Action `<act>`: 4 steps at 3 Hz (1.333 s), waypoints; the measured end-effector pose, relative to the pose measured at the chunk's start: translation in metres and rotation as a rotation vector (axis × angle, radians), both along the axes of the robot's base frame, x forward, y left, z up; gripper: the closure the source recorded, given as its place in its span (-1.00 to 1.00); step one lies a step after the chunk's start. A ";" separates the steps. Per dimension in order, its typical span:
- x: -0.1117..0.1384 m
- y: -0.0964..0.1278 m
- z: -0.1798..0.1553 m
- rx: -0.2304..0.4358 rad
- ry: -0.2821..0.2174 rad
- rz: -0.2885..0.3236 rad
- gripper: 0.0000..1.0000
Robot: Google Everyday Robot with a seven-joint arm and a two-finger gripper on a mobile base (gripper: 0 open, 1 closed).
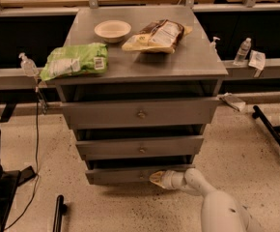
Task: Close bottom drawer
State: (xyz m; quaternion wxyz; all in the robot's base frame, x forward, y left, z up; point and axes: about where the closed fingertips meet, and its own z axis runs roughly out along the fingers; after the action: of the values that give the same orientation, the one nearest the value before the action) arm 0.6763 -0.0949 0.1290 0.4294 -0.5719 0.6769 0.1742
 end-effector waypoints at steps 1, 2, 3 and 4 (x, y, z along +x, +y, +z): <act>0.019 -0.005 0.003 -0.002 -0.003 -0.022 1.00; 0.019 -0.005 0.003 -0.002 -0.003 -0.022 1.00; 0.038 -0.010 0.008 0.003 -0.001 -0.052 1.00; 0.040 -0.012 0.010 0.009 0.000 -0.059 1.00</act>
Offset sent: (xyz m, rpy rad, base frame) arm 0.0788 -0.0307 0.0079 -0.0206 0.0074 -0.1153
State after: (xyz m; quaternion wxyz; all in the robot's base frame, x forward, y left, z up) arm 0.7161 -0.1073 0.1388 0.4369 -0.5496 0.6928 0.1647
